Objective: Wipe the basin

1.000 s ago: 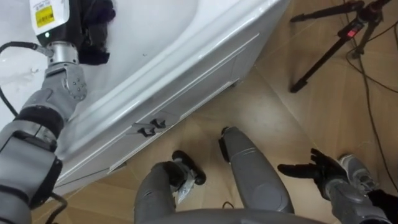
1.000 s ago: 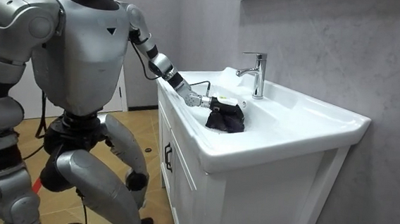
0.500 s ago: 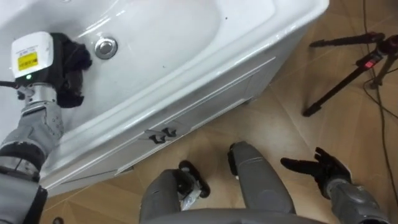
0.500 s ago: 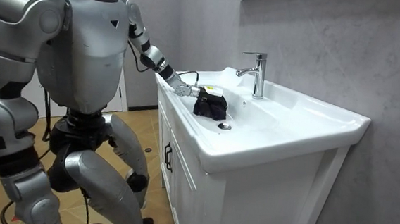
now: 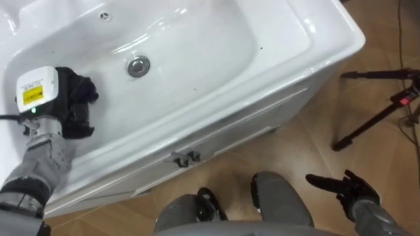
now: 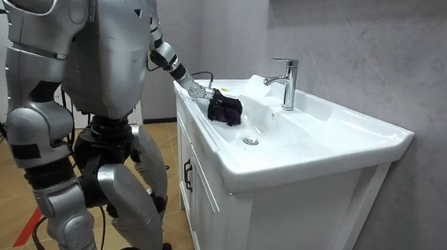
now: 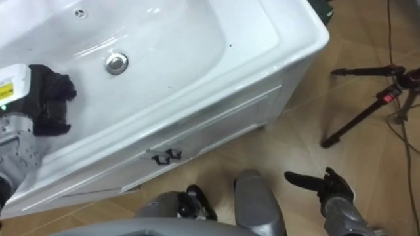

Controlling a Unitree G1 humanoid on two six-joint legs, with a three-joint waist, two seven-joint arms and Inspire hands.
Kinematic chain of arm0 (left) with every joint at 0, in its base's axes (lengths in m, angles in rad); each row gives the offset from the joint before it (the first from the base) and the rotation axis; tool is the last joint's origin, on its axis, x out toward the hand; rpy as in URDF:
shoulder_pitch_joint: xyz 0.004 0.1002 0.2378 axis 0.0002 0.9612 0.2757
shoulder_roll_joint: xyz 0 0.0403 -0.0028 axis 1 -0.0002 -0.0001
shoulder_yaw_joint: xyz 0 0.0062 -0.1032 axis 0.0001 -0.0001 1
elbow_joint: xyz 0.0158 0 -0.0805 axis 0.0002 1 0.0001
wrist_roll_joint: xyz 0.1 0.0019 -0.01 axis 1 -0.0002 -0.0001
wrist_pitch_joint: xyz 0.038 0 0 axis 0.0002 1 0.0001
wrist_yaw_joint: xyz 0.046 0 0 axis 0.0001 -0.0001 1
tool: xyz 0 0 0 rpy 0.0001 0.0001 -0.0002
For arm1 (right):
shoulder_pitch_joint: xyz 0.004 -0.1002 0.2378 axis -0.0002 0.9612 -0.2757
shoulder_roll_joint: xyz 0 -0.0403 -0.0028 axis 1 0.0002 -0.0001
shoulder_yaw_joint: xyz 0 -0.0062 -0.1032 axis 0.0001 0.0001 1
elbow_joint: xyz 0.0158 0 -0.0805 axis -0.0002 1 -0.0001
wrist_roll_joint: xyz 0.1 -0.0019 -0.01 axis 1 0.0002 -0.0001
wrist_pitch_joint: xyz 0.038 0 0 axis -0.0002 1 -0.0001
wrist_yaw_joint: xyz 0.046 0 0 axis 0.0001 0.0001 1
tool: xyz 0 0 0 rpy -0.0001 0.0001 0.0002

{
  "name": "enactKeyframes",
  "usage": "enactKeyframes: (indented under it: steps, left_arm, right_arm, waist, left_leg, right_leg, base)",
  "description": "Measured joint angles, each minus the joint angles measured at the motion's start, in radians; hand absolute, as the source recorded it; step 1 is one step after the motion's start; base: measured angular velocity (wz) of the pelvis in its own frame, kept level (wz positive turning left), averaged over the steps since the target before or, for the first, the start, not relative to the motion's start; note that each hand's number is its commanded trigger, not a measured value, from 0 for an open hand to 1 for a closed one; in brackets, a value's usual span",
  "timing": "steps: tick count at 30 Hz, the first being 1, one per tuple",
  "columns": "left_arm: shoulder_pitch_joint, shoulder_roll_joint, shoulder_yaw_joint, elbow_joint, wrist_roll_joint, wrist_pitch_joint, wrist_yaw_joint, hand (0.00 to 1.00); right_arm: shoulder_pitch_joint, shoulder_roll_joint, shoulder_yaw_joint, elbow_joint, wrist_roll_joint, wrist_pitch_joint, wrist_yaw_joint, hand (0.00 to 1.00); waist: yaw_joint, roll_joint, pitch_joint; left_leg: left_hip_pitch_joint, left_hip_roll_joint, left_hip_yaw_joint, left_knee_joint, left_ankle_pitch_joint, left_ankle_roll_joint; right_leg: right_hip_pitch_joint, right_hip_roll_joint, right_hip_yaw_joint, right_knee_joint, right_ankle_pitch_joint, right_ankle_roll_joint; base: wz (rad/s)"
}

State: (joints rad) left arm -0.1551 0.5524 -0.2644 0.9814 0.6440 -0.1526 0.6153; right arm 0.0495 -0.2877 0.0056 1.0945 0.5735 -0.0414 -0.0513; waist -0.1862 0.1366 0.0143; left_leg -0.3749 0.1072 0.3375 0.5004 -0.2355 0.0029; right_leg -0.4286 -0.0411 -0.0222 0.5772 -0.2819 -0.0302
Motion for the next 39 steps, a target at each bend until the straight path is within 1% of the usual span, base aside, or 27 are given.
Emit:
enactKeyframes:
  steps: [2,3,4,7,8,11,14,15,17,18,20,22,23,25,27,28,29,30,31,32,34,35,36,37,39]
  left_arm:
    - [0.02,-0.01,0.008,-0.016,0.001,0.0,-0.005,1.0]
    - [0.026,-0.02,0.016,-0.022,0.001,0.001,-0.013,1.0]
    - [0.029,-0.022,0.017,-0.024,0.001,0.001,-0.016,1.0]
    - [0.044,-0.026,0.023,-0.051,0.022,0.011,-0.031,1.0]
    - [0.046,-0.033,0.026,-0.057,0.027,0.018,-0.039,1.0]
    - [0.058,-0.039,0.026,-0.069,0.027,0.02,-0.056,1.0]
    - [0.065,-0.042,0.024,-0.081,0.026,0.021,-0.066,1.0]
    - [0.063,-0.051,0.024,-0.082,0.026,0.023,-0.063,1.0]
    - [0.058,-0.059,0.025,-0.086,0.026,0.024,-0.059,1.0]
    - [0.053,-0.062,0.024,-0.09,0.026,0.027,-0.059,1.0]
    - [0.049,-0.074,0.023,-0.09,0.026,0.039,-0.059,1.0]
    - [0.038,-0.076,0.023,-0.096,0.024,0.041,-0.064,1.0]
    - [0.028,-0.079,0.019,-0.096,0.023,0.044,-0.068,1.0]
    - [0.007,-0.094,0.015,-0.09,0.023,0.054,-0.072,1.0]
    - [-0.033,-0.125,0.011,-0.089,0.024,0.071,-0.085,1.0]
    - [-0.04,-0.131,0.005,-0.089,0.025,0.074,-0.089,1.0]
    - [-0.058,-0.142,-0.012,-0.088,0.024,0.081,-0.096,1.0]
    - [-0.079,-0.154,-0.027,-0.076,0.023,0.083,-0.098,1.0]
    - [-0.095,-0.16,-0.034,-0.069,0.024,0.085,-0.1,1.0]
    - [-0.12,-0.175,-0.038,-0.054,0.025,0.089,-0.112,1.0]
    - [-0.142,-0.191,-0.036,-0.047,0.024,0.095,-0.126,1.0]
    - [-0.16,-0.201,-0.042,-0.041,0.024,0.104,-0.137,1.0]
    - [-0.179,-0.214,-0.045,-0.033,0.024,0.121,-0.146,1.0]
    - [-0.191,-0.22,-0.048,-0.026,0.025,0.129,-0.15,1.0]
    - [-0.217,-0.239,-0.052,-0.004,0.025,0.161,-0.166,1.0]
  right_arm:
    - [0.004,-0.008,-0.009,0.001,-0.011,0.0,0.0,0.0]
    - [0.005,-0.016,-0.009,0.001,-0.022,0.0,0.001,0.0]
    - [0.005,-0.019,-0.009,0.001,-0.027,0.0,0.002,0.0]
    - [0.008,-0.026,-0.01,-0.003,-0.05,0.0,0.006,0.0]
    - [0.013,-0.027,-0.012,-0.003,-0.068,0.0,0.011,0.0]
    - [0.021,-0.027,-0.015,-0.003,-0.076,0.0,0.018,0.0]
    - [0.029,-0.028,-0.018,-0.002,-0.077,-0.001,0.021,0.0]
    - [0.033,-0.029,-0.018,-0.002,-0.076,-0.002,0.022,0.0]
    - [0.039,-0.028,-0.018,-0.005,-0.074,-0.002,0.028,0.0]
    - [0.036,-0.028,-0.018,-0.004,-0.072,-0.002,0.034,0.0]
    - [0.038,-0.03,-0.018,-0.002,-0.066,-0.002,0.04,0.0]
    - [0.029,-0.03,-0.018,0.005,-0.061,-0.003,0.046,0.0]
    - [0.022,-0.03,-0.015,0.007,-0.059,-0.003,0.051,0.0]
    - [0.012,-0.03,-0.005,0.01,-0.058,-0.004,0.058,0.0]
    - [-0.005,-0.029,-0.002,0.047,-0.025,-0.01,0.079,0.0]
    - [-0.011,-0.029,0.002,0.055,-0.013,-0.012,0.084,0.0]
    - [-0.029,-0.028,0.005,0.079,0.011,-0.013,0.092,0.0]
    - [-0.043,-0.024,0.004,0.103,0.037,-0.013,0.099,0.0]
    - [-0.047,-0.021,0.003,0.113,0.065,-0.013,0.103,0.0]
    - [-0.049,-0.013,-0.004,0.129,0.125,-0.012,0.117,0.0]
    - [-0.046,-0.009,-0.009,0.156,0.217,-0.005,0.152,0.0]
    - [-0.04,-0.008,-0.009,0.176,0.265,0.003,0.173,0.0]
    - [-0.038,-0.009,-0.012,0.206,0.286,0.014,0.188,0.0]
    - [-0.039,-0.009,-0.018,0.224,0.29,0.019,0.195,0.0]
    - [-0.037,-0.013,-0.05,0.288,0.29,0.035,0.213,0.0]
  waist:
    - [0.0,0.01,-0.0072]
    - [0.0,0.014,-0.0095]
    - [0.0,0.015,-0.0103]
    - [0.0,0.014,-0.01]
    - [0.001,0.013,-0.0096]
    - [0.001,0.009,-0.0074]
    - [-0.002,0.003,-0.0032]
    - [-0.001,0.003,-0.0035]
    - [-0.001,0.004,-0.0041]
    - [-0.001,0.002,-0.0025]
    - [-0.001,0.004,-0.003]
    - [-0.003,0.005,-0.0028]
    - [-0.003,0.003,-0.0011]
    - [-0.003,0.003,-0.0005]
    - [-0.002,-0.002,0.0036]
    - [-0.004,-0.004,0.0049]
    - [-0.013,-0.007,0.0076]
    - [-0.027,-0.009,0.0088]
    - [-0.033,-0.01,0.0097]
    - [-0.043,-0.013,0.0115]
    - [-0.06,-0.014,0.0124]
    - [-0.068,-0.02,0.0166]
    - [-0.086,-0.022,0.0176]
    - [-0.09,-0.023,0.0184]
    - [-0.103,-0.023,0.0187]
  left_leg:
    - [0.005,-0.001,-0.01,0.0,0.0,0.0]
    - [0.01,-0.002,-0.014,-0.001,0.0,0.0]
    - [0.013,-0.002,-0.015,-0.002,0.0,0.0]
    - [0.03,-0.004,-0.021,-0.011,0.0,0.0]
    - [0.04,-0.006,-0.025,-0.019,0.001,-0.001]
    - [0.062,-0.008,-0.027,-0.019,0.0,-0.001]
    - [0.074,-0.014,-0.03,-0.026,0.0,-0.001]
    - [0.073,-0.017,-0.03,-0.028,0.0,-0.001]
    - [0.07,-0.02,-0.03,-0.03,0.001,-0.001]
    - [0.069,-0.023,-0.03,-0.03,0.001,0.0]
    - [0.065,-0.027,-0.029,-0.034,0.002,0.002]
    - [0.053,-0.029,-0.027,-0.031,0.002,0.002]
    - [0.048,-0.031,-0.02,-0.031,0.004,0.004]
    - [0.039,-0.033,-0.014,-0.028,0.006,0.008]
    - [0.033,-0.031,-0.013,-0.023,0.006,0.009]
    - [0.034,-0.031,-0.013,-0.022,0.006,0.009]
    - [0.032,-0.031,-0.015,-0.018,0.006,0.009]
    - [0.029,-0.032,-0.017,-0.018,0.007,0.011]
    - [0.029,-0.033,-0.018,-0.017,0.008,0.012]
    - [0.03,-0.033,-0.017,-0.018,0.008,0.013]
    - [0.031,-0.033,-0.016,-0.018,0.008,0.013]
    - [0.036,-0.035,-0.012,-0.019,0.008,0.013]
    - [0.037,-0.036,-0.014,-0.019,0.008,0.013]
    - [0.037,-0.036,-0.014,-0.019,0.008,0.013]
    - [0.043,-0.035,-0.012,-0.022,0.008,0.013]
  right_leg:
    - [0.015,-0.002,-0.011,-0.012,0.0,0.0]
    - [0.026,-0.003,-0.017,-0.019,0.0,0.0]
    - [0.032,-0.004,-0.018,-0.023,0.0,0.0]
    - [0.053,-0.007,-0.028,-0.033,0.0,0.001]
    - [0.066,-0.007,-0.033,-0.041,-0.001,0.001]
    - [0.084,-0.008,-0.034,-0.049,-0.003,0.003]
    - [0.097,-0.012,-0.035,-0.055,-0.004,0.006]
    - [0.097,-0.014,-0.035,-0.054,-0.004,0.009]
    - [0.092,-0.017,-0.034,-0.05,-0.005,0.011]
    - [0.086,-0.02,-0.032,-0.043,-0.007,0.013]
    - [0.076,-0.023,-0.028,-0.039,-0.008,0.014]
    - [0.058,-0.025,-0.022,-0.028,-0.009,0.015]
    - [0.046,-0.027,-0.017,-0.018,-0.01,0.017]
    - [0.032,-0.029,-0.012,-0.008,-0.011,0.018]
    - [0.026,-0.029,-0.012,-0.005,-0.011,0.018]
    - [0.026,-0.028,-0.012,-0.004,-0.011,0.018]
    - [0.026,-0.029,-0.013,-0.002,-0.011,0.018]
    - [0.027,-0.03,-0.014,0.0,-0.013,0.02]
    - [0.028,-0.03,-0.013,0.001,-0.014,0.022]
    - [0.029,-0.03,-0.011,0.003,-0.015,0.023]
    - [0.027,-0.03,-0.01,0.004,-0.016,0.023]
    - [0.027,-0.032,-0.008,0.01,-0.02,0.023]
    - [0.029,-0.033,-0.01,0.014,-0.024,0.023]
    - [0.028,-0.033,-0.01,0.014,-0.025,0.023]
    - [0.03,-0.032,-0.009,0.016,-0.023,0.021]
  base:
    - [0.1]
    - [0.13]
    - [0.09]
    - [0.08]
    - [0.08]
    - [0.02]
    - [0.01]
    - [0.04]
    - [0.02]
    - [0.0]
    - [0.0]
    - [-0.05]
    - [-0.07]
    - [-0.03]
    - [0.0]
    - [0.0]
    - [0.08]
    - [0.11]
    - [0.12]
    - [0.04]
    - [-0.03]
    - [0.0]
    - [0.0]
    - [0.0]
    - [-0.05]
